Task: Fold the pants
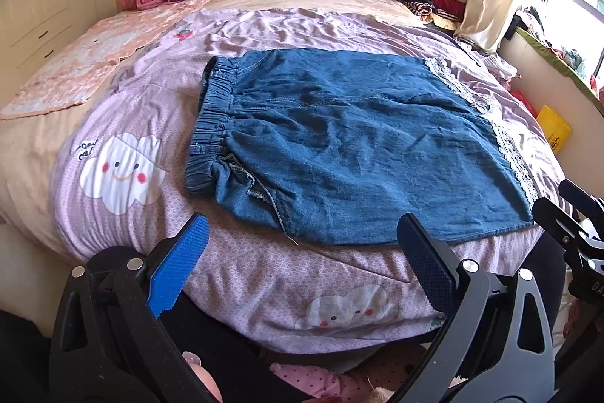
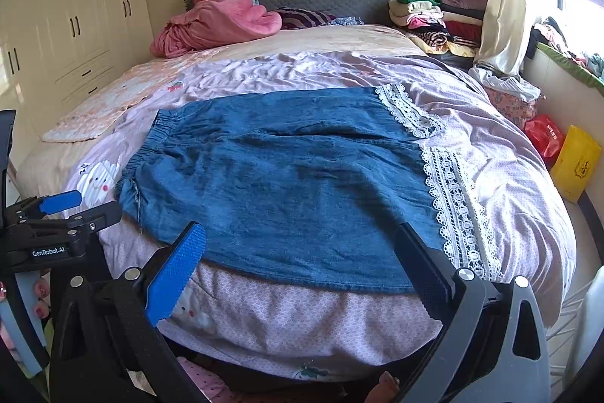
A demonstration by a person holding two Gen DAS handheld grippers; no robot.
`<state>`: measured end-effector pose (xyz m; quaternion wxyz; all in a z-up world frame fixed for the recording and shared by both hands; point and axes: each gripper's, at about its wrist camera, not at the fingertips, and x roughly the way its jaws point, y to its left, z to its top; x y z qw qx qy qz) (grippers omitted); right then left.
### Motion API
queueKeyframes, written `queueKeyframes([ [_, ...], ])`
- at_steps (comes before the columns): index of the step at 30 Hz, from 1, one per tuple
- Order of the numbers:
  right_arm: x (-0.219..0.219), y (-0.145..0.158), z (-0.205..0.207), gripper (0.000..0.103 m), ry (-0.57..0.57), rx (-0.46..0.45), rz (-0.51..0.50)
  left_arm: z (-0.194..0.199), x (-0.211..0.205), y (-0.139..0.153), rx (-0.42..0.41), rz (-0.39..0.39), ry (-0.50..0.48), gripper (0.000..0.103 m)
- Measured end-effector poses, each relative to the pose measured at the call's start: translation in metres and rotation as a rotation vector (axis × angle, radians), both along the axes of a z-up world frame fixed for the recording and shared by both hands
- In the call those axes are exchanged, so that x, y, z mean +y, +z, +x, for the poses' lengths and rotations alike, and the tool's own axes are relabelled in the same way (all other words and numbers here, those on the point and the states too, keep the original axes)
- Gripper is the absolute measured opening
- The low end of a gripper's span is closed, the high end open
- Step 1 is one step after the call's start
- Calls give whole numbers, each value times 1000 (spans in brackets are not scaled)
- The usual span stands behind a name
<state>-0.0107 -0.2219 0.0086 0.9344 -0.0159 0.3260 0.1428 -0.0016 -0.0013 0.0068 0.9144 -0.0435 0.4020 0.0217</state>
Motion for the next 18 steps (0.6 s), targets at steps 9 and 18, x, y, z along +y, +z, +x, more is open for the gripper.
queueKeyframes([
  [9, 1, 0, 0, 99, -5, -1, -14, 0, -1, 0, 0, -1, -1, 94],
  [18, -3, -3, 1, 99, -15, 5, -26, 0, -1, 0, -2, 3, 1, 94],
])
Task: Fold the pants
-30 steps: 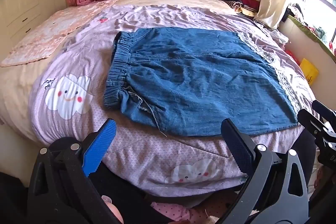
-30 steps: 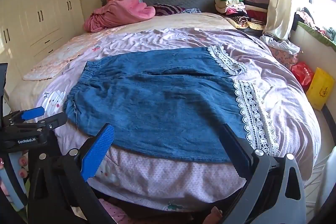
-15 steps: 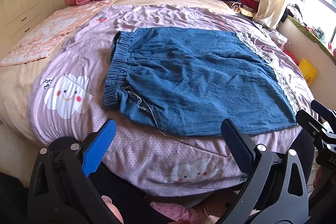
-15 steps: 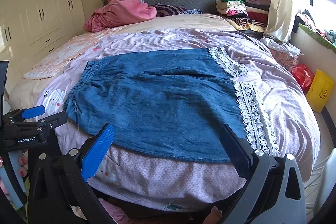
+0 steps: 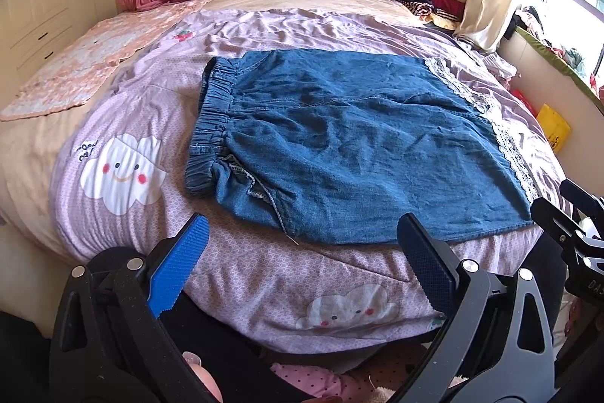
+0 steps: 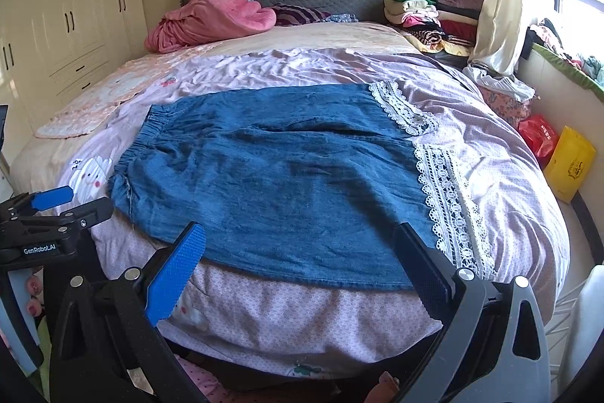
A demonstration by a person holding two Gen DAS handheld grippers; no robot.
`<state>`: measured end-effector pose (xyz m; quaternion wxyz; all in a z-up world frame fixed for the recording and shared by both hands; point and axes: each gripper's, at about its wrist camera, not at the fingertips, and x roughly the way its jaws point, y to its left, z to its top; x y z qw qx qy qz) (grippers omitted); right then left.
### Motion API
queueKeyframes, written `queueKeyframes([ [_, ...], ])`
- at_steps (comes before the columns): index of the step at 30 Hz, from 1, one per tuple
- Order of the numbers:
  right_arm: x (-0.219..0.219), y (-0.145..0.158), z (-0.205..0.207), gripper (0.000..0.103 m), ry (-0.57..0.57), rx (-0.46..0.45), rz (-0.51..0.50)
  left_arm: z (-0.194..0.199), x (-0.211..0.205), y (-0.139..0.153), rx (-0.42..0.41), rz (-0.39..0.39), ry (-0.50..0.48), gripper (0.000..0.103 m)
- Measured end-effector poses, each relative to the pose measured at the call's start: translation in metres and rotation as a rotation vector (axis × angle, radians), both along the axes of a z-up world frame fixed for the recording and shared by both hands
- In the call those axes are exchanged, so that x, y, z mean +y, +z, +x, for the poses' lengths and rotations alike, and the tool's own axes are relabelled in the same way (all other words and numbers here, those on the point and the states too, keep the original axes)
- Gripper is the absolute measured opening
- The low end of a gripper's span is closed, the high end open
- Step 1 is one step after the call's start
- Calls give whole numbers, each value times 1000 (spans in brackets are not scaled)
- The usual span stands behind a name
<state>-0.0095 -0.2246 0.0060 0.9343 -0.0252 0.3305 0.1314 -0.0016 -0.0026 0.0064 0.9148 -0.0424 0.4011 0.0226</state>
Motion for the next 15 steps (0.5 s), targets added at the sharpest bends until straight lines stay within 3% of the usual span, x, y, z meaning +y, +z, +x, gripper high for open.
queueKeyframes([
  [15, 1, 0, 1, 99, -4, 3, -12, 0, 0, 1, 0, 2, 2, 94],
])
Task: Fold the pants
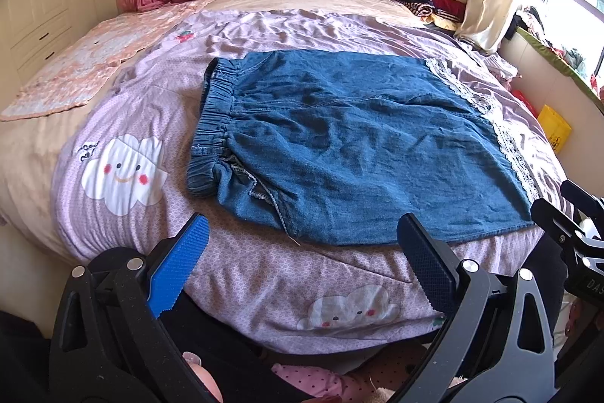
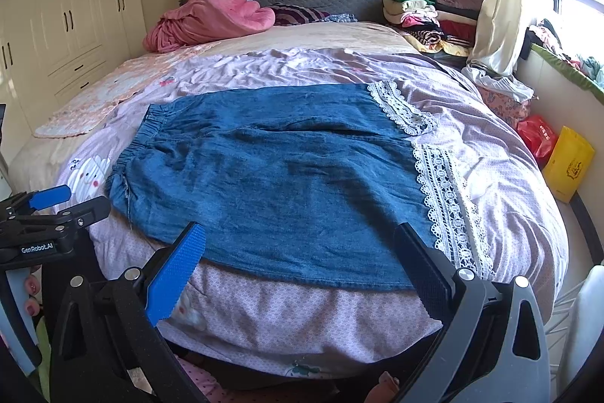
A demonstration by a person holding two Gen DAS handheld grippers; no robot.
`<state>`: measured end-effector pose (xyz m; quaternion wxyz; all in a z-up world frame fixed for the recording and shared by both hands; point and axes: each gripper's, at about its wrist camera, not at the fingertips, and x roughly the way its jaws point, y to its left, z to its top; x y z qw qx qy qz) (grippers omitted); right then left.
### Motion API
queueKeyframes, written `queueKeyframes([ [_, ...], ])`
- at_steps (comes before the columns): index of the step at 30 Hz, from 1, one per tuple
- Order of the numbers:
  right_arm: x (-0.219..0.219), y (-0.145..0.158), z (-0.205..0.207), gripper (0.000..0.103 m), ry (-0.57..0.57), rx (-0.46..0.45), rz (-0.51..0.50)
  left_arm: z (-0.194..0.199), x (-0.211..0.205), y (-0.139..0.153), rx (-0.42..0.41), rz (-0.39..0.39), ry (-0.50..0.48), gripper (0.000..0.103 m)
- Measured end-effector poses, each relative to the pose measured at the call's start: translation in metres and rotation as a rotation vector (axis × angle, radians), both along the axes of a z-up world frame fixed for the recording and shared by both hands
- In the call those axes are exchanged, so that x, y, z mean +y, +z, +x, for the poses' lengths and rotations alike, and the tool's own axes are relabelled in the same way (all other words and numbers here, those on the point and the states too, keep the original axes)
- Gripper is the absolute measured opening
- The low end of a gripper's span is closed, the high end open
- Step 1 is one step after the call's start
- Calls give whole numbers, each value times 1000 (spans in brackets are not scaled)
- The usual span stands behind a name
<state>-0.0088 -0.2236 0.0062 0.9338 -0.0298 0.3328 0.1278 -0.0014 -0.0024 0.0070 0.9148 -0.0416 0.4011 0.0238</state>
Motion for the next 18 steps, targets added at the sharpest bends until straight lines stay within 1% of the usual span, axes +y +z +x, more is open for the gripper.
queueKeyframes([
  [14, 3, -1, 2, 99, 5, 1, -4, 0, -1, 0, 3, 1, -4, 94],
  [18, 8, -2, 9, 99, 18, 9, -3, 4, 1, -2, 8, -6, 0, 94],
])
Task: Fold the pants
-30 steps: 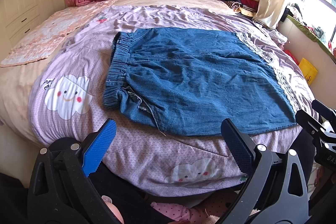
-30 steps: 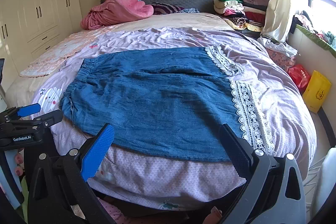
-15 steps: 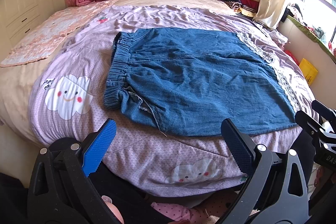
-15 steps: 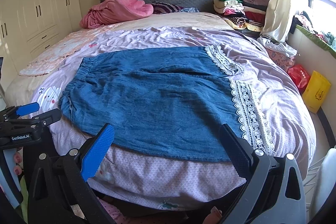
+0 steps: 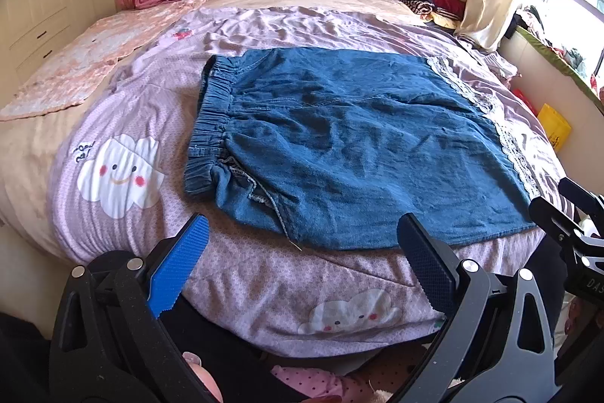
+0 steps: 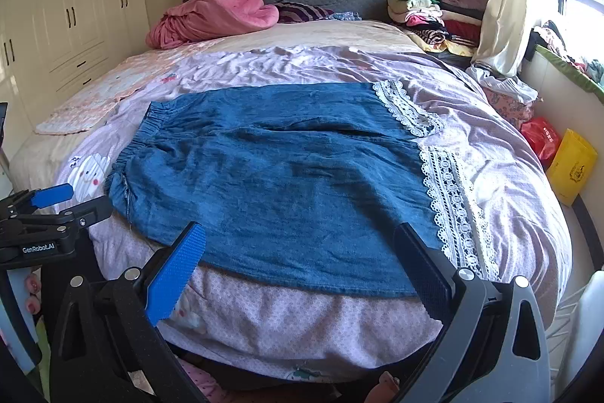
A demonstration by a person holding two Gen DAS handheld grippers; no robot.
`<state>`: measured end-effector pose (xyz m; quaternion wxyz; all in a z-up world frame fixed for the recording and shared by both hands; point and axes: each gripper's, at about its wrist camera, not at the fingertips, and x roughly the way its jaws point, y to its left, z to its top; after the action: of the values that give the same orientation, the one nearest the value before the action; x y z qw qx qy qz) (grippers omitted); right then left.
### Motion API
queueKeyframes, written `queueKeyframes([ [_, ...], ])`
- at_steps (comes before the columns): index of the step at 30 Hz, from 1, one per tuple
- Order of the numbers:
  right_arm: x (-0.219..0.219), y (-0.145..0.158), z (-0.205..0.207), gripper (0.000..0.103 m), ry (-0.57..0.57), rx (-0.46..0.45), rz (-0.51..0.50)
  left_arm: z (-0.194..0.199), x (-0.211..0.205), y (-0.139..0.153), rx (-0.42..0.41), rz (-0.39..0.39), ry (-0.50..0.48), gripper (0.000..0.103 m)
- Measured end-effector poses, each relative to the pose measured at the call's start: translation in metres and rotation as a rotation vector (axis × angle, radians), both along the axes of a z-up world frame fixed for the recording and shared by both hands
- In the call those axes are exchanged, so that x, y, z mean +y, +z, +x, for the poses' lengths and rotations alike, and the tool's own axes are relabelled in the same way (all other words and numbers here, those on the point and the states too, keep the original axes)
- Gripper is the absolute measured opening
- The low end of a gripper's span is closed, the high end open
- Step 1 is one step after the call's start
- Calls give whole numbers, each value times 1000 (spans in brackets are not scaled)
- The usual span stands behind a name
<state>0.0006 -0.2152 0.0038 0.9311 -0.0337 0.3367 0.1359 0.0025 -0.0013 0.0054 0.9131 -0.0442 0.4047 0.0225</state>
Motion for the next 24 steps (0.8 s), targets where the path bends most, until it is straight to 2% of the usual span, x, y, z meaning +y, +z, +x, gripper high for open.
queueKeyframes([
  [12, 21, 13, 63, 99, 88, 10, -3, 50, 49, 6, -4, -42, 50, 94],
  [17, 39, 18, 107, 99, 153, 25, 0, 91, 77, 2, 17, -23, 68, 94],
  [24, 73, 18, 169, 99, 213, 67, -67, 164, 115, -14, 68, 28, 109, 94],
])
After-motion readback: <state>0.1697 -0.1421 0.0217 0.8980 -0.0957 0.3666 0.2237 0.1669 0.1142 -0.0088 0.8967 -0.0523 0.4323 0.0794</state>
